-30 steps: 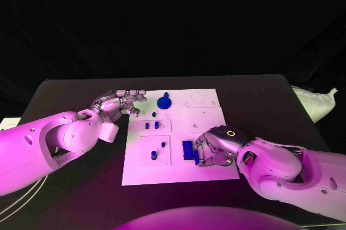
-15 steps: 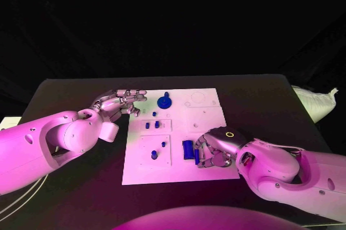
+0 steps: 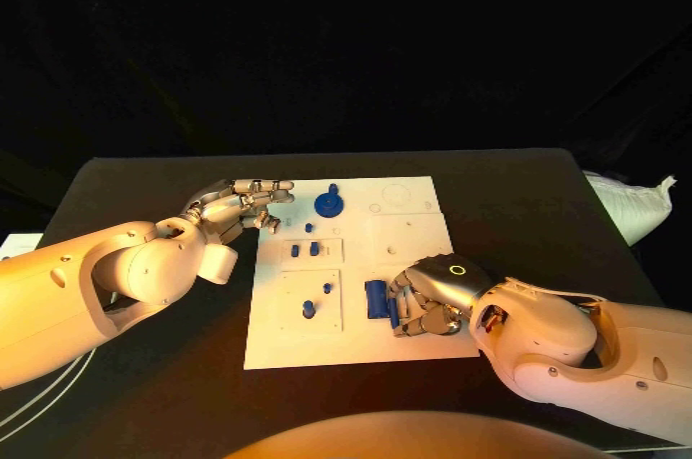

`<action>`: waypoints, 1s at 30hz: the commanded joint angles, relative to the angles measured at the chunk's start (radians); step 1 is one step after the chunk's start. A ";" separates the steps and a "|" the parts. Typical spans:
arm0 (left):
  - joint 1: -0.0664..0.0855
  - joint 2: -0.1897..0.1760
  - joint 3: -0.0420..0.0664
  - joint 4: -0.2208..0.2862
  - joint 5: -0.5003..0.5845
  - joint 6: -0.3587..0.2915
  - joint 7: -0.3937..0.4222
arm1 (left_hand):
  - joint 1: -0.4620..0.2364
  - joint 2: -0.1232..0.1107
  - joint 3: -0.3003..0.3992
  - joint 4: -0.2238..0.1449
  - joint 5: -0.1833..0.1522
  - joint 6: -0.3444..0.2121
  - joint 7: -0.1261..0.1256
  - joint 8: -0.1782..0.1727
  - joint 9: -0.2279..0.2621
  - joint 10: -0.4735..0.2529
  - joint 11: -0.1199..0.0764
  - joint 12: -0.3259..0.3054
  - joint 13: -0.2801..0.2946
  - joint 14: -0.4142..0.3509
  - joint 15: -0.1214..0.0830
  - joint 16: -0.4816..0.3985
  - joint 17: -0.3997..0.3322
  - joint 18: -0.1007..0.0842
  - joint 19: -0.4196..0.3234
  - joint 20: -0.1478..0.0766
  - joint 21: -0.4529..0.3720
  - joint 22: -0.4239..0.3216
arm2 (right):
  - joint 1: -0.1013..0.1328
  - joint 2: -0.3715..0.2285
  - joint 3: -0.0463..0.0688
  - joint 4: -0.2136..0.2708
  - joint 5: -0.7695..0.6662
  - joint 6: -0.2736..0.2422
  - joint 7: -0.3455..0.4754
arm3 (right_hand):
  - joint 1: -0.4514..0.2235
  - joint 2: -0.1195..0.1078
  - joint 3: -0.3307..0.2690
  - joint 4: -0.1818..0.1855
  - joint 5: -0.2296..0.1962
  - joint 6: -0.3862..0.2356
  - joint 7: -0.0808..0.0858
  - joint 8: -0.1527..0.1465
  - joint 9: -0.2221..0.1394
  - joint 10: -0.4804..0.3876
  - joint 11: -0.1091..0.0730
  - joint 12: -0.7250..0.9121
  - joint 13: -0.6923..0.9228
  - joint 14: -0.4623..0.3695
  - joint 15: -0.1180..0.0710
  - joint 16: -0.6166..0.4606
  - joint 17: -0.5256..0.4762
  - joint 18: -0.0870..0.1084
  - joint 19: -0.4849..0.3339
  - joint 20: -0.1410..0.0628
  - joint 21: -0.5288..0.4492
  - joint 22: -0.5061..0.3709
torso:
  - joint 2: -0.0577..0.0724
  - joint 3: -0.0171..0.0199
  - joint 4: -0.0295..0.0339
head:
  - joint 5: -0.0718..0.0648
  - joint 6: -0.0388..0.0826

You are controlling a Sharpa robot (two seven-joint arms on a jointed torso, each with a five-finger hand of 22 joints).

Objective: Assemble the parts on the task board

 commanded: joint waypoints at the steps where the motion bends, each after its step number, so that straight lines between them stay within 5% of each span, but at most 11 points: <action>1: 0.000 0.001 0.000 0.001 -0.005 0.019 0.001 | -0.002 0.009 -0.006 0.002 -0.001 -0.005 0.000 0.002 -0.001 -0.009 0.000 0.006 -0.001 -0.006 0.001 -0.003 -0.001 0.012 -0.006 0.002 -0.006 -0.001 | -0.001 0.002 0.000 0.001 -0.016 0.012 -0.007 | -0.003 0.007 -0.006 -0.001 0.000 0.009 0.002 0.006 -0.001 -0.005 -0.003 0.004 -0.001 0.074 0.004 -0.005 0.130 -0.001 0.090 0.003 0.005 0.247 | 0.000 -0.0005 0.0003 | -0.001 0.000; 19: 0.000 0.001 0.000 0.001 -0.006 0.020 -0.007 | -0.003 0.008 -0.007 0.002 -0.001 -0.008 0.001 0.001 -0.002 -0.012 0.001 0.006 -0.002 -0.006 0.001 -0.003 -0.003 0.012 -0.007 0.003 -0.008 -0.002 | -0.004 0.016 0.000 -0.011 -0.042 0.041 -0.014 | 0.009 -0.001 -0.009 -0.002 -0.015 -0.004 0.004 0.007 -0.007 -0.015 -0.001 -0.005 -0.009 0.072 0.004 -0.012 0.123 0.000 0.088 0.002 0.003 0.245 | 0.001 0.0002 0.0006 | 0.000 -0.001; 30: 0.000 0.002 0.000 0.000 -0.009 0.023 -0.010 | -0.003 0.008 -0.007 0.002 -0.001 -0.008 0.001 0.001 -0.002 -0.012 0.001 0.006 -0.002 -0.006 0.001 -0.003 -0.003 0.012 -0.007 0.003 -0.008 -0.002 | -0.005 0.017 0.000 -0.009 -0.054 0.015 -0.013 | 0.049 0.037 0.017 -0.007 0.028 0.021 -0.006 0.041 -0.006 -0.006 -0.010 0.020 -0.004 0.073 -0.003 -0.012 0.125 -0.002 0.092 -0.003 0.007 0.250 | 0.000 0.0006 -0.0001 | -0.002 0.001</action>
